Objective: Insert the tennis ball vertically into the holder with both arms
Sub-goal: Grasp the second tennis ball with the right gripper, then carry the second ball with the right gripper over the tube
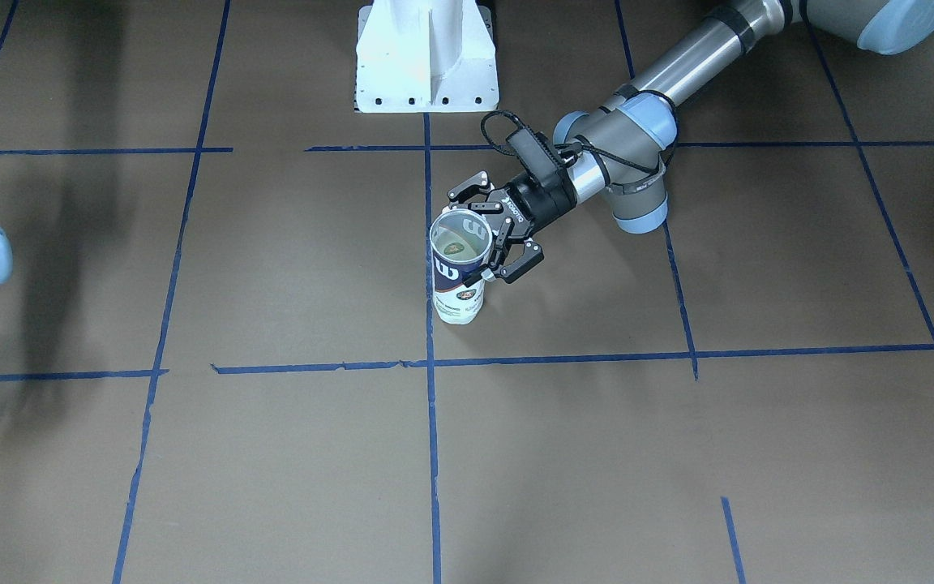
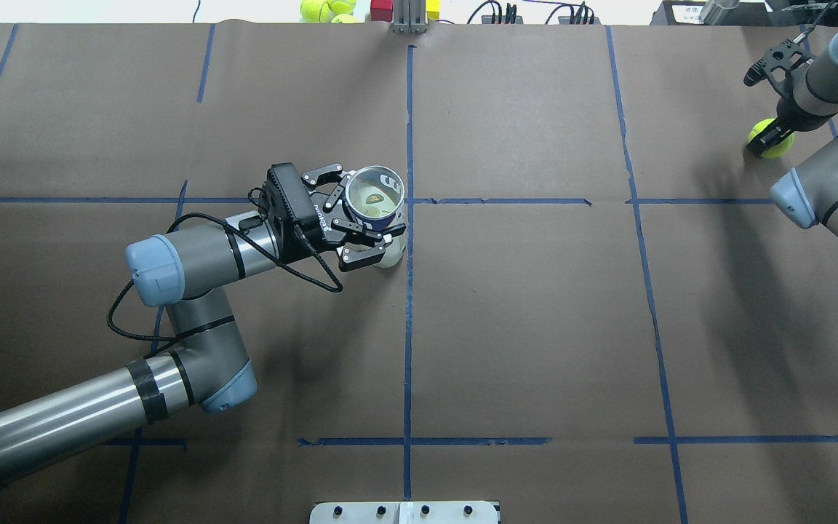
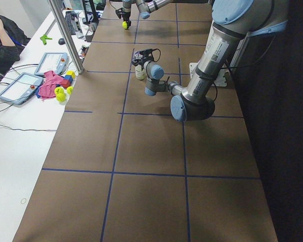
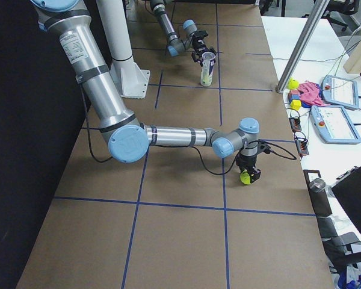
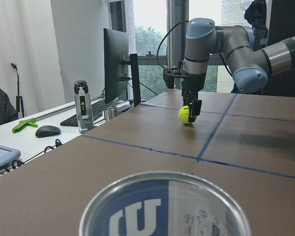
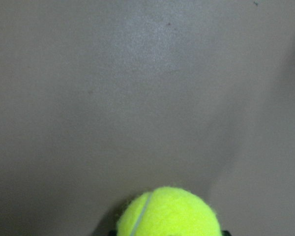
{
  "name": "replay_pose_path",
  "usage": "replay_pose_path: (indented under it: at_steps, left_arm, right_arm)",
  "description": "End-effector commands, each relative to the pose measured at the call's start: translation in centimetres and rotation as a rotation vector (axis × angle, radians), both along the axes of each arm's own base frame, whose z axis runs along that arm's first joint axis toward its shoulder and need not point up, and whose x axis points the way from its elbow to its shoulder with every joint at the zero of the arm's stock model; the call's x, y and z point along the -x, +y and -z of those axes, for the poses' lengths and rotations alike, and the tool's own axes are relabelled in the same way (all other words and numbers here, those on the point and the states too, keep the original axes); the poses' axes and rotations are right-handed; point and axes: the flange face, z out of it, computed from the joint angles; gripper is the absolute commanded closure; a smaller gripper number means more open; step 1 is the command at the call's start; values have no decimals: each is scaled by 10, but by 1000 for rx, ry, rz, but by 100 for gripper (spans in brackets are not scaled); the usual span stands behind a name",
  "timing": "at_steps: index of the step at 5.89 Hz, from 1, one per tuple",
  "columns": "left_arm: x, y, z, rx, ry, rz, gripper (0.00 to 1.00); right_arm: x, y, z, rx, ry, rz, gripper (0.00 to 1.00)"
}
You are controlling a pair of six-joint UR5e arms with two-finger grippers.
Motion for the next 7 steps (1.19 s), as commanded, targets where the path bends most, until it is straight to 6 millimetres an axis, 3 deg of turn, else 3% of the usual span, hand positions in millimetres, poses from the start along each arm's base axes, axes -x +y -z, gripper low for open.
replay_pose_path:
  at_steps: [1, 3, 4, 7]
  left_arm:
    - [-1, 1, 0, 0, 0, -2, 10]
    - [-2, 2, 0, 0, 0, -5, 10]
    - [-2, 2, 1, -1, 1, -5, 10]
    - [-2, 2, 1, 0, 0, -5, 11]
  right_arm:
    - [-9, -5, 43, 2, -123, -20, 96]
    - [0, 5, 123, 84, -317, -158, 97]
    - [32, 27, 178, 141, -368, -206, 97]
    - [116, 129, 376, 313, -440, -305, 98]
